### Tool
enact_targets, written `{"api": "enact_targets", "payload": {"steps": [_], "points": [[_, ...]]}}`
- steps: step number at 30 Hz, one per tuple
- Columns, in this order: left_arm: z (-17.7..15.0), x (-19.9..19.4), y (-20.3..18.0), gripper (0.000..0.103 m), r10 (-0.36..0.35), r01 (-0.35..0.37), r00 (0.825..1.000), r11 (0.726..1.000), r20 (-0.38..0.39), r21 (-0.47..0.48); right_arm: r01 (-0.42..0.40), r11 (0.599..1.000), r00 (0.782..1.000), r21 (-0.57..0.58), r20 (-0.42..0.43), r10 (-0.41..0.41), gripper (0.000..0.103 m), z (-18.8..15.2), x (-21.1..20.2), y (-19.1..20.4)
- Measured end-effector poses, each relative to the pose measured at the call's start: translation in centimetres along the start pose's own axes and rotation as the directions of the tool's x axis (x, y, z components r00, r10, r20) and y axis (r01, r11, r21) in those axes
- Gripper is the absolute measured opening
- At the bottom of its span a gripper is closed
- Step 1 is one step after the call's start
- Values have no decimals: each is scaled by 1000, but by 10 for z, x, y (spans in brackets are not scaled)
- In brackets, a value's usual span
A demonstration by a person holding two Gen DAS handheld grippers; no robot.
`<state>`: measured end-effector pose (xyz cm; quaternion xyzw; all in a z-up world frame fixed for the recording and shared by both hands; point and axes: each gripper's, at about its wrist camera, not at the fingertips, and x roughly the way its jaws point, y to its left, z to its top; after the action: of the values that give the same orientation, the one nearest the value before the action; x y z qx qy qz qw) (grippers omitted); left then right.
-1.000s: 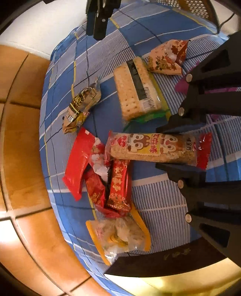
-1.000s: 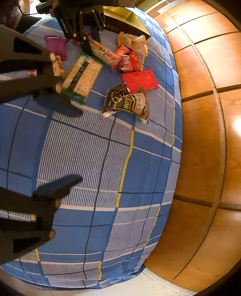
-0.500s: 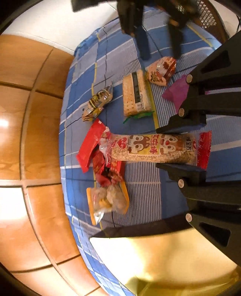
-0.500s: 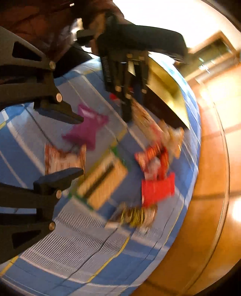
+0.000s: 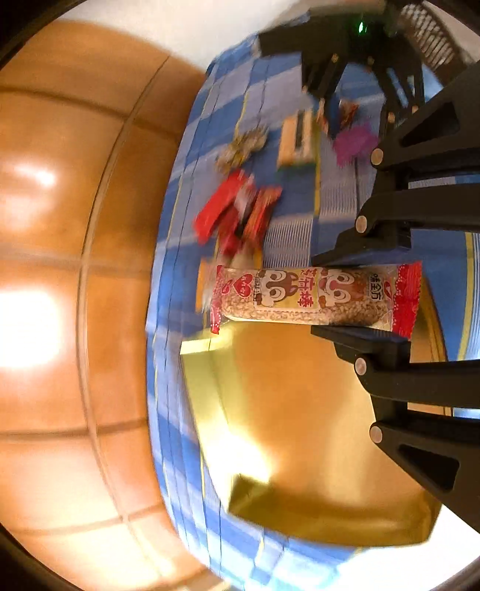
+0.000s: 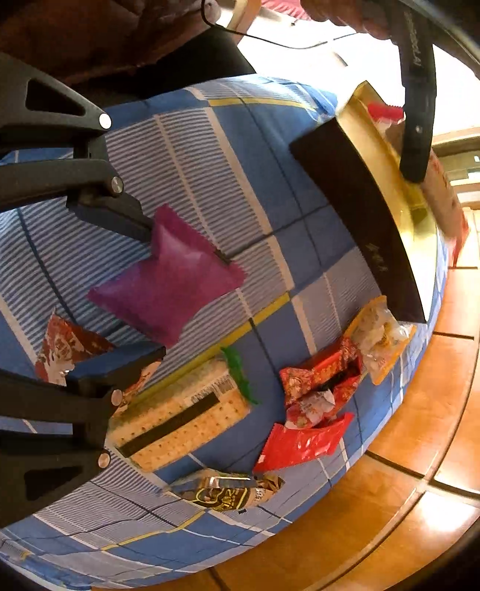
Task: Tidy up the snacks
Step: 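Carry the wafer roll with the left gripper into the gold tray and release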
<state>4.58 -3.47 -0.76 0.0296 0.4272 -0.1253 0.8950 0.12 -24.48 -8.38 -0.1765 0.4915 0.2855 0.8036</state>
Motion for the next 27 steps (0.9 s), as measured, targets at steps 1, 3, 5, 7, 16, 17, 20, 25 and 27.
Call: {"api": "enact_targets", "payload": {"steps": [1,3,5,7,16,17,20,25,27], "points": [[0,-1,5,29,19,-19,1000,1000,3,-13,9,1000,1000,11,6,-9,57,4,4,-3],[1,-1,14,29,59,-59,998,998,4,-34,15,999,1000,28,14,-15,46,6,6,-5],[-1,-1,20,29,98,-97,995,994,7,-40,6,999,1000,45,16,-6,43,7,6,-10],[-4,0,25,29,110,-110,994,993,-4,-52,-2,998,1000,58,14,2,42,8,8,-12],[-6,9,27,29,138,-140,990,989,-29,-56,-37,993,999,116,12,36,42,7,9,-16],[-6,9,27,29,140,-141,990,988,-32,-54,-37,992,999,117,12,36,42,7,9,-16],[-5,13,27,29,143,-145,989,988,-40,-56,-37,992,999,119,13,36,42,7,10,-17],[-2,22,29,29,156,-159,986,986,-59,-55,-38,992,999,119,12,37,42,7,10,-17],[-1,24,29,23,160,-163,986,985,-56,-51,-38,992,999,118,12,36,42,7,10,-17]]}}
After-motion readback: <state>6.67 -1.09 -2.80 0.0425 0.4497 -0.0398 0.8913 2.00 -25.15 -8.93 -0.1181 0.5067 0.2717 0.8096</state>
